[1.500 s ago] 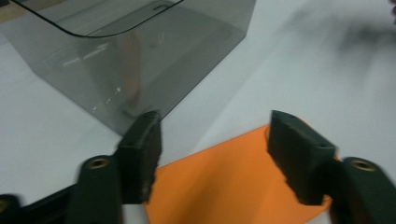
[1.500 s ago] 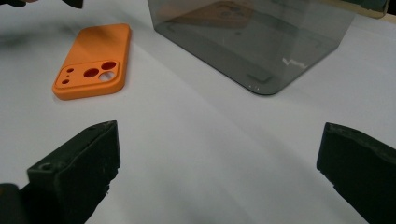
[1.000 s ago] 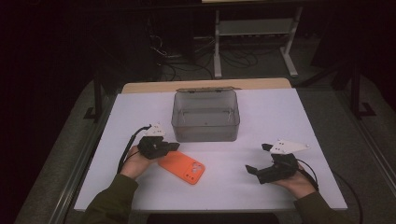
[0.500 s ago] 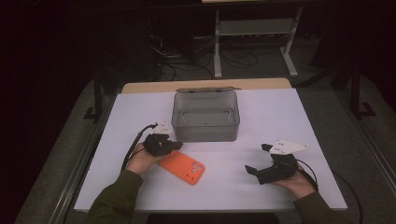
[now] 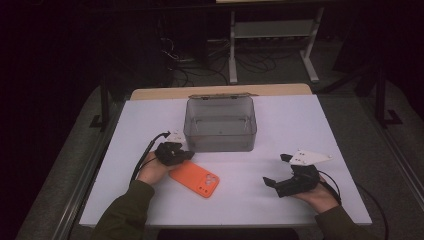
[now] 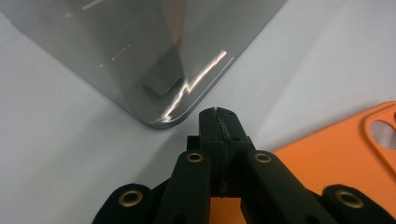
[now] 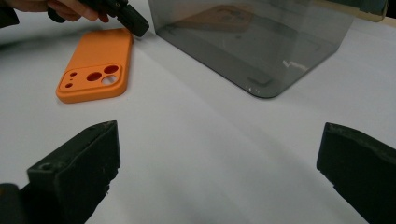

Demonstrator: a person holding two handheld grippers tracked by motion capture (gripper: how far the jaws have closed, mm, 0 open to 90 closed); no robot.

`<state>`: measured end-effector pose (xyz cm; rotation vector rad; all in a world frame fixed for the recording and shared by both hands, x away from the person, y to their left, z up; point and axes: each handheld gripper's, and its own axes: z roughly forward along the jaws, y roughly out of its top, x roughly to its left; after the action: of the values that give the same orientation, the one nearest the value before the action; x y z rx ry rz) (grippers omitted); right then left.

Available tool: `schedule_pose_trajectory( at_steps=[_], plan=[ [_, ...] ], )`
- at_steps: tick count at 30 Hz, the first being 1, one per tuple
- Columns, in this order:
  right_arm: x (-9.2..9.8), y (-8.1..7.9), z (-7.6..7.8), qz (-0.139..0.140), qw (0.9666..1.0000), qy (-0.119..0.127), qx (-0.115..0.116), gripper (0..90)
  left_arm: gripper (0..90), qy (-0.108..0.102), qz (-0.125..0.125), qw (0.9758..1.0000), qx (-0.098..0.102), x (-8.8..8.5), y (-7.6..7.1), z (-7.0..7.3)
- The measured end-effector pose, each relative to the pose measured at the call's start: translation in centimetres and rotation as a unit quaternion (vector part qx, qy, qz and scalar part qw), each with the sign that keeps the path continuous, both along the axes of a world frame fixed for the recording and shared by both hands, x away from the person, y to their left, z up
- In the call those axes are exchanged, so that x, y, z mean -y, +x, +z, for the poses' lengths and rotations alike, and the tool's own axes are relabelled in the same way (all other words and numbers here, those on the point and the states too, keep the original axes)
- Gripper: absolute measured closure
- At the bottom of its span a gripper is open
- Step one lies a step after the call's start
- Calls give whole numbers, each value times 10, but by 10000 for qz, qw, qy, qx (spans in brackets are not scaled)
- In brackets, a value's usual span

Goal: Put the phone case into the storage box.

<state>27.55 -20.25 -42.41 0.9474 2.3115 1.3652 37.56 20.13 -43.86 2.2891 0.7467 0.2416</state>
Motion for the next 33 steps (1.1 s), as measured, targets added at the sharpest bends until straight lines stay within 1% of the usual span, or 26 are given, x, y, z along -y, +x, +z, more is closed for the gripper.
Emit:
schedule_pose_trajectory(
  at_steps=[9,19,27,33],
  plan=[
    [0,0,0,-17,10000,-7,-8,0,900,114,20,9999,-100,-2,1,-2],
    [1,0,0,-34,10000,-24,6,0,900,159,3,9998,-116,-3,-2,-1],
    [1,0,0,-59,10000,-11,30,0,900,259,-59,9996,-134,-8,-9,1],
    [1,0,0,-66,10000,-15,38,0,900,286,-97,9994,-190,-15,-19,2]
  ],
)
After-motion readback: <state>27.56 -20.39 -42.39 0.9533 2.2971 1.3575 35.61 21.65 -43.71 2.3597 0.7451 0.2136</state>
